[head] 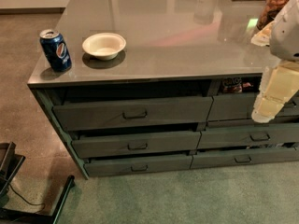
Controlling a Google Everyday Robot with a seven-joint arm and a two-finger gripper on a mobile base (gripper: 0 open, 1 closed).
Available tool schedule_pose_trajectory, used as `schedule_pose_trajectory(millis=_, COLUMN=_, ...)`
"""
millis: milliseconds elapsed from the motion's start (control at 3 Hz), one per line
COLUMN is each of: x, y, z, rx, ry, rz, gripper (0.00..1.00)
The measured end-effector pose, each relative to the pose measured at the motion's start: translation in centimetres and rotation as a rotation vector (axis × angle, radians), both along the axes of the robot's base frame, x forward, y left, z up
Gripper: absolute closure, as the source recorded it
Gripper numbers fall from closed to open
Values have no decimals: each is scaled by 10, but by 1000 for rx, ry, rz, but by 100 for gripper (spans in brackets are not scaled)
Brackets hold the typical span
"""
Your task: Open middle drawer
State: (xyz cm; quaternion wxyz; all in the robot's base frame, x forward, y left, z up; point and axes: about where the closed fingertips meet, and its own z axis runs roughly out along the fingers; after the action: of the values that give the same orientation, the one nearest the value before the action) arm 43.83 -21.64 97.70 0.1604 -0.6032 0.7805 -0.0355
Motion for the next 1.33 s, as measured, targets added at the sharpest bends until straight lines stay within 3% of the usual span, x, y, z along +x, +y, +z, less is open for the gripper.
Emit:
schedule_pose_trajectory(millis=667, x=3, y=5, z=-16, rx=23, ry=-2, rz=21, gripper=0)
schedule_pose_trajectory(millis=1000, x=5, y=21, z=-64, rx=71, ry=10, rz=54, gripper=0)
schedule_pose_trajectory(millis=1333, x=8, y=51, z=-130, rx=111, ry=31, rz=119, gripper=0)
